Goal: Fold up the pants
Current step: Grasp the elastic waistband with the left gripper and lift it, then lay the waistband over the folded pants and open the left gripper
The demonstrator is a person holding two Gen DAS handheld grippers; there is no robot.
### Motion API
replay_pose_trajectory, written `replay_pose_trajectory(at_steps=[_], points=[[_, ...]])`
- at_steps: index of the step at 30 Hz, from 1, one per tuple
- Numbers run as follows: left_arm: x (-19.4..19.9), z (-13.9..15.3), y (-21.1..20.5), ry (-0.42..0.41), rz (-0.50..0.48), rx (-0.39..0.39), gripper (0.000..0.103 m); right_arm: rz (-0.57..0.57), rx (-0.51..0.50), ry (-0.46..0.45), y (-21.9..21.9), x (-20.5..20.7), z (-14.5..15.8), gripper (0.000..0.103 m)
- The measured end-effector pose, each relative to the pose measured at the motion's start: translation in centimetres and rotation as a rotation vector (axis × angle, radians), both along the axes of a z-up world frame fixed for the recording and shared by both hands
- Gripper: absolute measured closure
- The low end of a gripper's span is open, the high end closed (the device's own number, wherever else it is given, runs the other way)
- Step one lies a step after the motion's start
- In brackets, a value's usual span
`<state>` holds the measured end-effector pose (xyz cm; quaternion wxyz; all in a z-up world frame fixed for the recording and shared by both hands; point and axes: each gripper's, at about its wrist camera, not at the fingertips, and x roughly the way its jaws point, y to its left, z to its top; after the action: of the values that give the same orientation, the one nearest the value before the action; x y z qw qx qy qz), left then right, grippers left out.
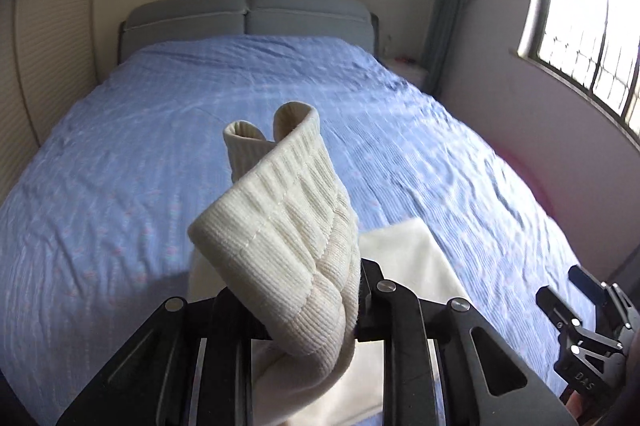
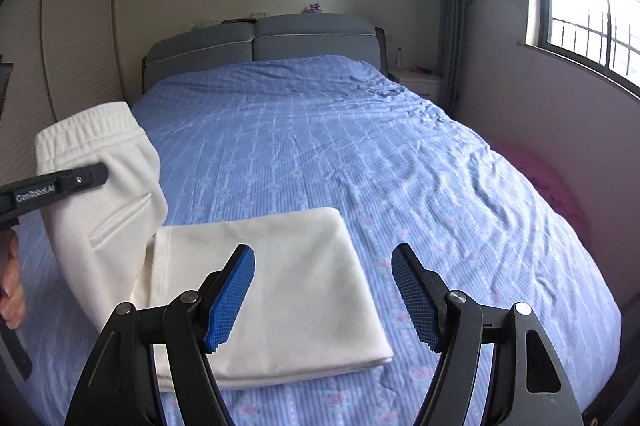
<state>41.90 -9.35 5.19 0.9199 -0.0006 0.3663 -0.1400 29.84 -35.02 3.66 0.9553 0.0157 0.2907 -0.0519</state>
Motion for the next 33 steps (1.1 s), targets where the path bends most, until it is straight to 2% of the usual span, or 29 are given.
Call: replay_pose_trajectory(at_steps=[5,11,15,23,24,25,26,28,30,33], points=[[1.1,-3.5,-7.6,0.074,-0.054,0.089,0.08,-0.086,0.007,-0.011,-4.2,-1.1,-1.0,0.032],[1.0,-7.9,-13.9,0.154,-0.093,0.194,0.08,-0.143,0.106,-0.01,-8.8,-1.4,-2.2,0.032],[0.9,-9.7,-16.6,0.145,-0.097,0.267,0.08,-0.168,0.135,-0.014,-10.4,-1.4,-2.8,0.032],[-0.5,-12.3,-19.8,0.128,-0.124,0.353,0.078,-0.217,0.11,0.011,-11.4,-1.4,-3.8,0.032],[-0.5,-12.5,-20.1,0.133,-0.131,0.355,0.072,-0.224,0.109,0.013,-11.6,-1.4,-3.9,0.032],[-0.6,-12.7,-20.3,0.138,-0.151,0.333,0.055,-0.235,0.103,0.016,-11.8,-1.4,-3.9,0.032],[-0.7,-12.5,-20.2,0.146,-0.188,0.27,0.048,-0.249,0.093,0.02,-11.9,-1.5,-3.9,0.032],[-0.9,-12.3,-20.6,0.185,-0.233,0.205,0.035,-0.269,0.078,0.025,-12.1,-1.5,-4.0,0.032],[-2.0,-11.5,-20.7,0.146,-0.236,0.219,0.028,-0.281,0.086,0.033,-12.5,-1.6,-4.0,0.032],[-3.4,-9.7,-19.7,0.056,-0.254,0.224,0.028,-0.287,0.111,0.029,-13.0,-2.0,-3.9,0.032]])
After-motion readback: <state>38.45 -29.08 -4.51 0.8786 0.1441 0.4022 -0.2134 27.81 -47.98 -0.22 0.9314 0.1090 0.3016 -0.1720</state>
